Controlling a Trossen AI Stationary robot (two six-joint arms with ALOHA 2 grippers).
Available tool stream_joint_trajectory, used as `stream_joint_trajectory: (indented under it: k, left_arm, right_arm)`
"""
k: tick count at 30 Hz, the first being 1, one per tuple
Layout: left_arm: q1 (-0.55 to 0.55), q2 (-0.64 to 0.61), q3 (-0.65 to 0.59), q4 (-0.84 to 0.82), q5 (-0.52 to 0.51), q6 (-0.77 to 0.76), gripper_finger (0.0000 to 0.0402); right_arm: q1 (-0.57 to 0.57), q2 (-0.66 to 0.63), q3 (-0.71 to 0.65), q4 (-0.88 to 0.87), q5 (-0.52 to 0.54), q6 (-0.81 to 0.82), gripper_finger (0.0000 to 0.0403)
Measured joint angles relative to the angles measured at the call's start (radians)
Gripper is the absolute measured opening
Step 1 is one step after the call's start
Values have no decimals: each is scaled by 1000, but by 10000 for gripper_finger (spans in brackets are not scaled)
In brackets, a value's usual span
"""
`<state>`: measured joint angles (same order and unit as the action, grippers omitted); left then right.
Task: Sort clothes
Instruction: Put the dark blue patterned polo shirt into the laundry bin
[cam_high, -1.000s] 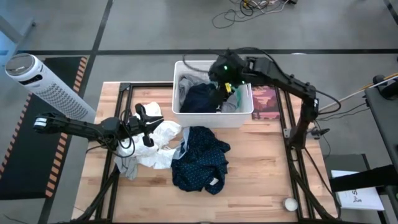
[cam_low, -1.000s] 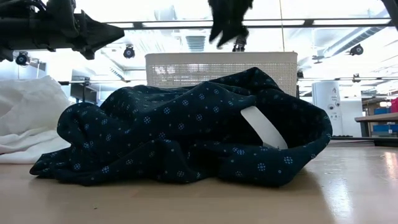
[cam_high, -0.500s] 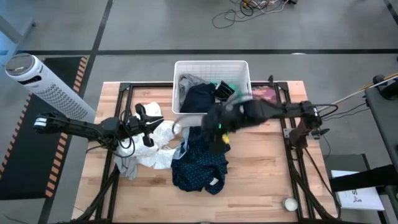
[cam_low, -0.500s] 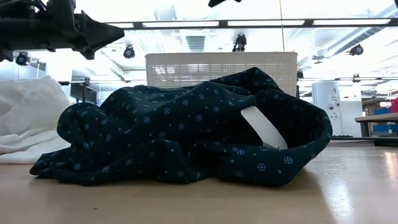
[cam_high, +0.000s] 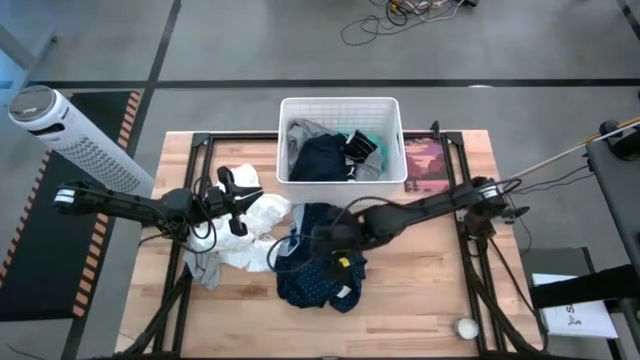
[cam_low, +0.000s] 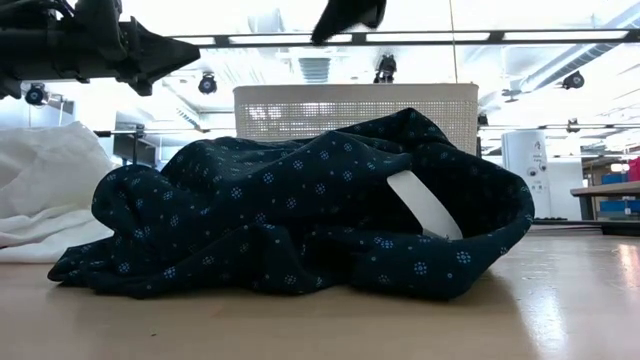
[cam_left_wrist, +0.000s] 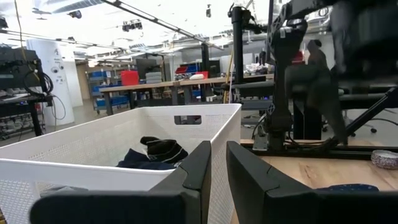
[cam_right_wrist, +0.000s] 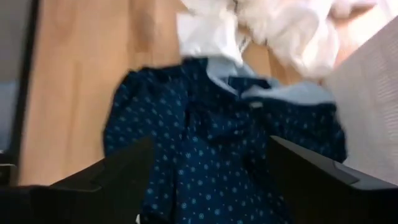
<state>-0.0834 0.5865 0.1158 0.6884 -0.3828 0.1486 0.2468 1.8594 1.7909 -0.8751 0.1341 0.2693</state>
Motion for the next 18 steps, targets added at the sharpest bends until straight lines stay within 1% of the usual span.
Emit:
stream_joint_trajectory:
  k: [4,13,18]
  left_arm:
    - [0,0,0,-1,0,0,38]
    - [0,6,0,-1,0,0,38]
    - [0,13,0,2,0,0,38]
  right_arm:
    - [0,44,-46,25,0,27,315]
    - [5,186,-47,85,-12,34,340]
    - [7,255,-46,122,-85,44,339]
